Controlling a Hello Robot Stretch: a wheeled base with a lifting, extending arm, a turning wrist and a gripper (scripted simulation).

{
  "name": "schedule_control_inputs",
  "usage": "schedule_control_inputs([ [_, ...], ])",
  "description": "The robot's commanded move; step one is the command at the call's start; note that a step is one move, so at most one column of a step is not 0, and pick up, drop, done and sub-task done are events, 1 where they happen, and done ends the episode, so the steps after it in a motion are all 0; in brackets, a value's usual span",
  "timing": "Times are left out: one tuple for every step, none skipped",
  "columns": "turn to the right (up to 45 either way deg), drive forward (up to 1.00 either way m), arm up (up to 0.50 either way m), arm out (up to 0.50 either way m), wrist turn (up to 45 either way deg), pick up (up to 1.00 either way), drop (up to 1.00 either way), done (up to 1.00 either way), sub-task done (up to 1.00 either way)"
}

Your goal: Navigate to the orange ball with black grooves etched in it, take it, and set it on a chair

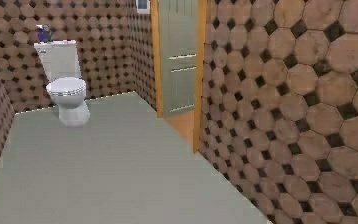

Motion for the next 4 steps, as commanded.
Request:
schedule_control_inputs([
  [-12.0,0.00,0.00,0.00,0.0,0.00,0.00,0.00,0.00],
  [0.0,1.00,0.00,0.00,0.0,0.00,0.00,0.00,0.00],
  [0.0,0.80,0.00,0.00,0.0,0.00,0.00,0.00,0.00],
  [18.0,0.00,0.00,0.00,0.0,0.00,0.00,0.00,0.00],
])
